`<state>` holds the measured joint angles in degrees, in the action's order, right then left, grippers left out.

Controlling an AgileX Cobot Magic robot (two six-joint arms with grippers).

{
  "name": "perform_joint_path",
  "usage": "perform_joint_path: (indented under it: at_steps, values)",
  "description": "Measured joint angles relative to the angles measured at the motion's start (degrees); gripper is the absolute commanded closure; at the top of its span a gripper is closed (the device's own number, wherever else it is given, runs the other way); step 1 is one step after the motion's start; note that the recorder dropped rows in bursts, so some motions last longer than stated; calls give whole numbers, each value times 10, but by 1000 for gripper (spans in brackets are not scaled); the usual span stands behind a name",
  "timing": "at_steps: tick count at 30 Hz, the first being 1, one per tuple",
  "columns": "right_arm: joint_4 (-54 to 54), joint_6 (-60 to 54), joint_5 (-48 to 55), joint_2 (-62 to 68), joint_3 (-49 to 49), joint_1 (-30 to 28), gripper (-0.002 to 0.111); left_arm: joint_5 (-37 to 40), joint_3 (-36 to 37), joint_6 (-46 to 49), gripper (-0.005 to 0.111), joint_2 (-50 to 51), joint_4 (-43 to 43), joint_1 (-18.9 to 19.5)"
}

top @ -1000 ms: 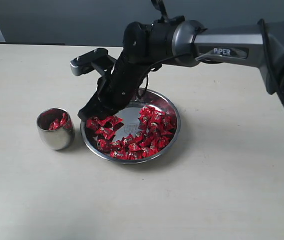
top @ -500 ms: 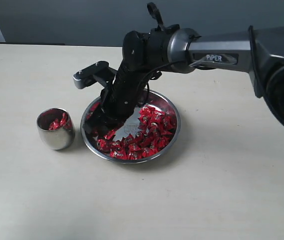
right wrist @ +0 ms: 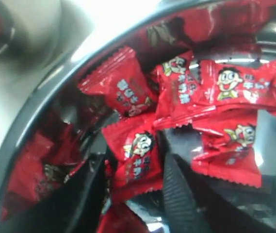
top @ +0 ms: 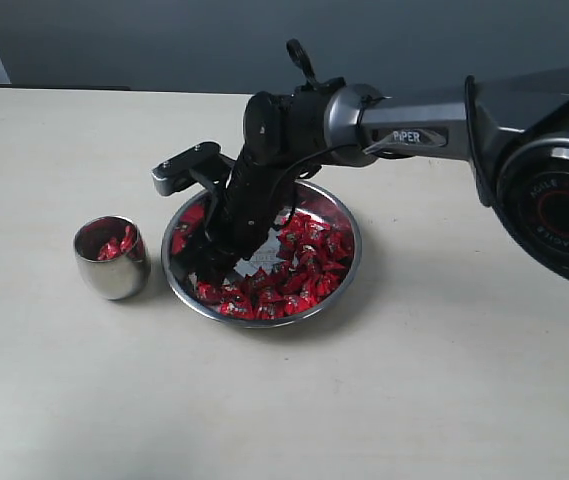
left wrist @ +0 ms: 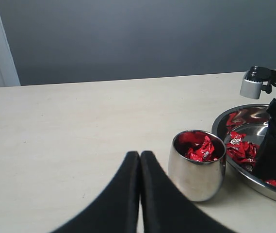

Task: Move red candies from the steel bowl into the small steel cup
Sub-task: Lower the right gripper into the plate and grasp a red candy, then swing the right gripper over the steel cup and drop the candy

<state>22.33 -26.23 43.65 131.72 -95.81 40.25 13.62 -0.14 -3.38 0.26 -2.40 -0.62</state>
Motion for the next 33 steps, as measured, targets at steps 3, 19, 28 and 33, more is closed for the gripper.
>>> perform_joint_path:
  at_steps: [3,19,28,33]
  values:
    - [1,0,-1,1,0,0,100,0,0,0,106,0,0,0]
    - [-8,6,-1,-61,0,0,109,0,0,0,106,0,0,0]
    - [179,-75,-21,-101,0,0,109,0,0,0,106,0,0,0]
    - [252,-136,-46,-92,0,29,109,0,0,0,106,0,0,0]
